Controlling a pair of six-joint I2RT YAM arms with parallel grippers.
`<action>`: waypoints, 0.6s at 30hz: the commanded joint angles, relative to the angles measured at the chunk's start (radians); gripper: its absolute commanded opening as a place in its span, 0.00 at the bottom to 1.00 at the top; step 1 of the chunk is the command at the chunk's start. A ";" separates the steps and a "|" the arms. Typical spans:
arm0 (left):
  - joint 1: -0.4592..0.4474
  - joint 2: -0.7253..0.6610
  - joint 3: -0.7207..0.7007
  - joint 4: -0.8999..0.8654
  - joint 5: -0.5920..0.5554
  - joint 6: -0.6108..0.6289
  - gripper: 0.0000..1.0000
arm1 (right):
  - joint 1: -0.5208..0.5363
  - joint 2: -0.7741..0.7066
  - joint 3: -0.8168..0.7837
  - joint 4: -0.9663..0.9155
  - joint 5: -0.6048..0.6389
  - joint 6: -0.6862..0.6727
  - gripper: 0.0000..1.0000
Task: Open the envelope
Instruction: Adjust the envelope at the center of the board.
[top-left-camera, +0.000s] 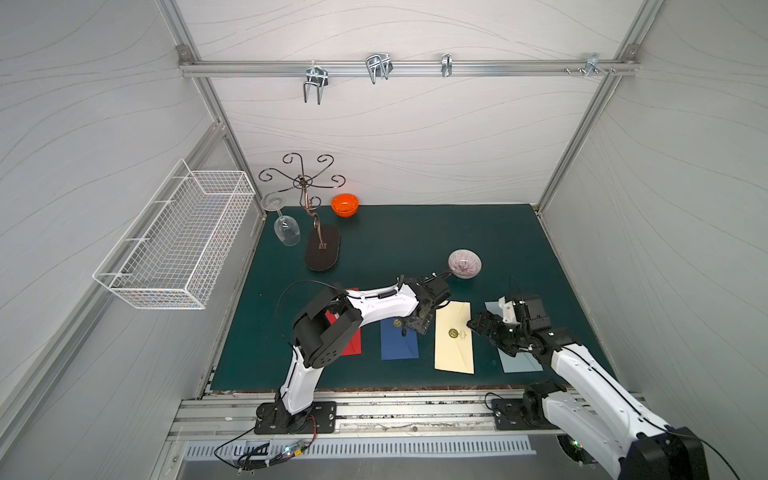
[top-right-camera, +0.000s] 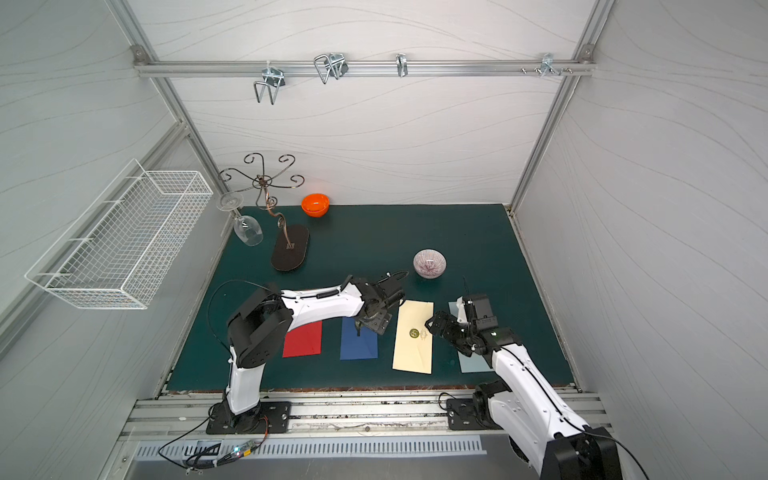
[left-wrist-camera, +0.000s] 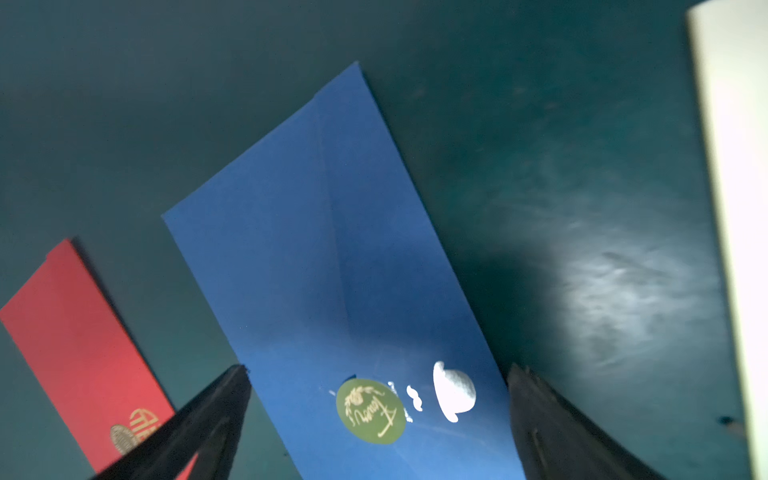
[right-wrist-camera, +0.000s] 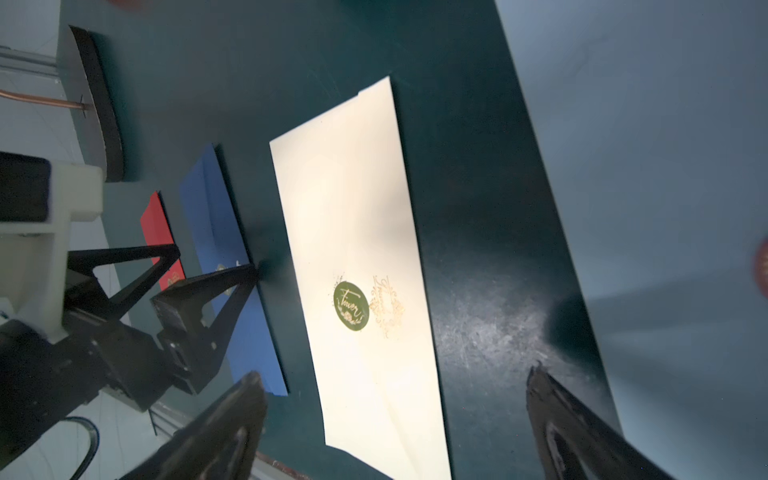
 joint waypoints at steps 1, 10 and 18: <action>0.018 -0.021 -0.035 -0.064 -0.026 0.010 0.99 | -0.004 0.030 -0.013 0.064 -0.082 -0.012 0.99; 0.022 -0.188 -0.052 -0.006 0.042 0.018 0.99 | 0.014 0.170 0.047 0.120 -0.101 -0.039 0.97; 0.042 -0.393 -0.166 0.178 0.083 -0.025 0.99 | 0.078 0.486 0.313 0.192 -0.029 -0.109 0.96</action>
